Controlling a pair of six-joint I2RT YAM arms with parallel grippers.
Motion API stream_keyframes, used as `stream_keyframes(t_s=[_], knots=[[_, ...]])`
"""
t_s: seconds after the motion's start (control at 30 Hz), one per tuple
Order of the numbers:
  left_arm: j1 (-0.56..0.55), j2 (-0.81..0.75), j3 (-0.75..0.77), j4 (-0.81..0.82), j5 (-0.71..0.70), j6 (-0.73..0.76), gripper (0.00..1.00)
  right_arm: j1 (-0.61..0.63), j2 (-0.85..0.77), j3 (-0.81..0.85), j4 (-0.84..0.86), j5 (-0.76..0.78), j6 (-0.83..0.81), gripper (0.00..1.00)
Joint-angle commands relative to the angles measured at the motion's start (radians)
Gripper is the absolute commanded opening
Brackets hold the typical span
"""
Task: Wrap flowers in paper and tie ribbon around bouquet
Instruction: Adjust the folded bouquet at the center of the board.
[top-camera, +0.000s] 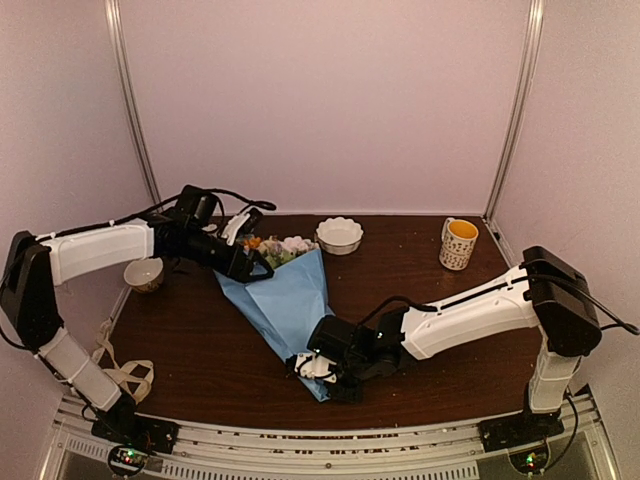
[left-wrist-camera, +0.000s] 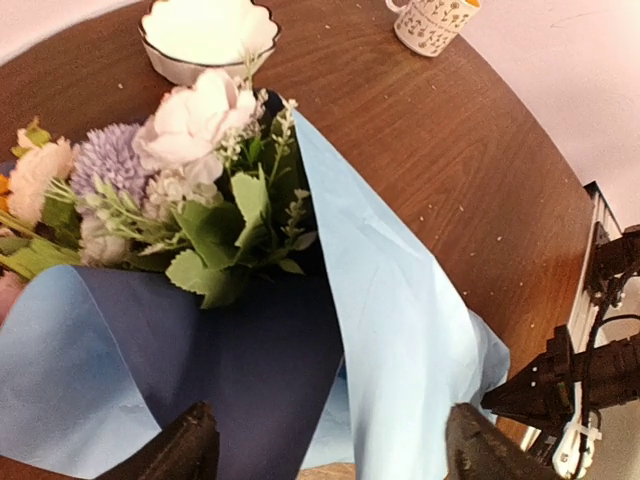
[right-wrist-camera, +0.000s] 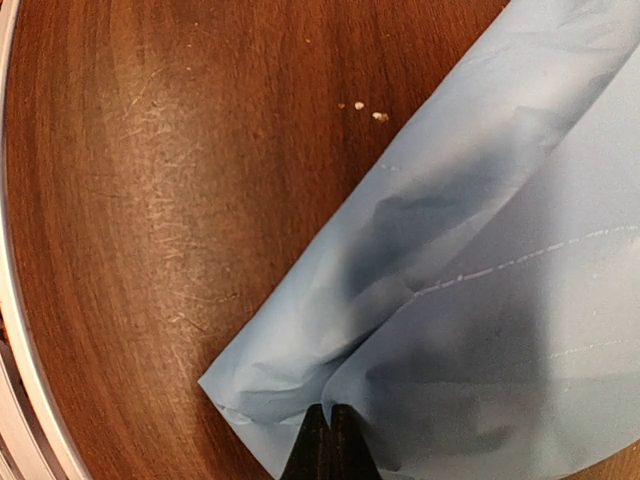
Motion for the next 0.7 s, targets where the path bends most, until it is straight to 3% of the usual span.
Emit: stream_keyframes(t_s=[0.0, 0.1, 0.17, 0.27, 0.37, 0.47, 0.67], knots=[[-0.003, -0.09, -0.007, 0.073, -0.144, 0.122, 0.74, 0.013, 0.028, -0.012, -0.043, 0.008, 0.0, 0.0], [-0.001, -0.08, 0.023, 0.029, -0.224, 0.216, 0.58, 0.011, 0.025, -0.015, -0.043, 0.011, 0.001, 0.0], [0.0, -0.055, 0.053, -0.012, -0.216, 0.272, 0.55, 0.013, 0.025, -0.015, -0.043, 0.013, 0.003, 0.0], [0.0, -0.001, 0.108, -0.103, -0.15, 0.364, 0.56, 0.012, 0.024, -0.022, -0.04, 0.014, 0.007, 0.0], [0.0, 0.053, 0.169, -0.206, -0.074, 0.423, 0.65, 0.013, 0.02, -0.026, -0.037, 0.016, 0.01, 0.0], [-0.001, 0.072, 0.171, -0.228, -0.098, 0.431, 0.65, 0.013, 0.019, -0.026, -0.036, 0.019, 0.01, 0.0], [0.0, 0.088, 0.173, -0.197, -0.182, 0.409, 0.28, 0.013, 0.021, -0.029, -0.037, 0.017, 0.006, 0.0]])
